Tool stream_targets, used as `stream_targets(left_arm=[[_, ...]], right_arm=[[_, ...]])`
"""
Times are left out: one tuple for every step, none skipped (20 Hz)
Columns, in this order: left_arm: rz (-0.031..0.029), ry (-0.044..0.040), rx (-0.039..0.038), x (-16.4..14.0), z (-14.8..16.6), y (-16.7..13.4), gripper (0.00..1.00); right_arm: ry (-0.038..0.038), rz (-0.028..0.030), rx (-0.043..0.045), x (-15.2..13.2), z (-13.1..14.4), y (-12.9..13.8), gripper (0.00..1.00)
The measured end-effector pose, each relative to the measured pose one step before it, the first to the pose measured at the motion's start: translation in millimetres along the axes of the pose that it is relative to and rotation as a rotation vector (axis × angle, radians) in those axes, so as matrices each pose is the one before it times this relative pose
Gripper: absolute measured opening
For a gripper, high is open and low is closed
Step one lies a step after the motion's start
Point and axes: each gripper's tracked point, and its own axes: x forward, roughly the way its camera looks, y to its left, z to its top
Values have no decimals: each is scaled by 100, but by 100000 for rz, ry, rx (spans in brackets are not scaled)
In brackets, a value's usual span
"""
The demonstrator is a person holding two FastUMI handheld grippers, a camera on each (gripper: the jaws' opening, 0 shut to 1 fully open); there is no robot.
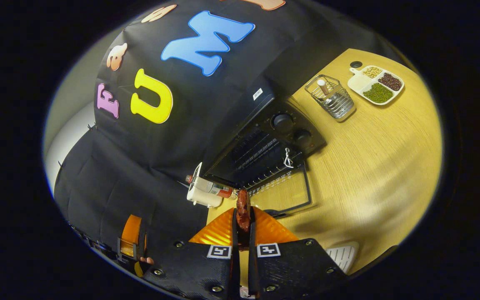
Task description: Open the electric oven with the left hand, put the food in, and close the electric oven.
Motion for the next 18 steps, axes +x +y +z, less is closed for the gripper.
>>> stream_targets(left_arm=[[171,199,165,340,-69,490,96],[250,227,474,333,-78,524,92],[295,278,549,311,-82,547,100],[246,452,248,360,-182,509,96],[132,635,-67,405,-206,503,96],[-79,617,-25,328,-17,404,96],[8,178,270,347,-187,528,96],[118,-28,514,368,32,450,100],[214,-68,546,228,3,441,96],[248,72,544,291,-69,518,92],[343,337,442,376,-189,498,92],[337,214,164,281,-87,446,92],[557,167,244,311,-165,535,96],[614,387,203,283,-189,510,92],[518,956,-52,278,-260,435,92],[470,1061,-190,178,-288,428,96],[410,953,-55,247,-256,391,96],[166,903,130,183,-229,269,100]], right_arm=[[-324,-21,-570,585,93,352,8],[-614,383,-227,991,321,386,8],[-832,463,123,919,178,359,8],[-1743,1060,296,936,387,446,8],[-2143,832,517,965,362,496,8],[-2001,551,394,956,288,360,8],[-1710,241,-1,871,235,255,8],[-956,-269,-32,883,102,98,8],[-116,-50,272,806,-170,101,8],[259,-116,681,893,-113,-39,8],[273,-443,811,915,-163,-148,8],[-268,-568,604,882,5,-225,8],[-720,-781,465,876,57,-207,8],[-1293,-795,278,847,212,-258,8],[-1880,-1074,183,770,230,-328,8],[-2207,-550,32,843,441,-193,8],[-2127,-156,133,691,253,-56,8],[-1963,-38,362,792,324,-36,8]])
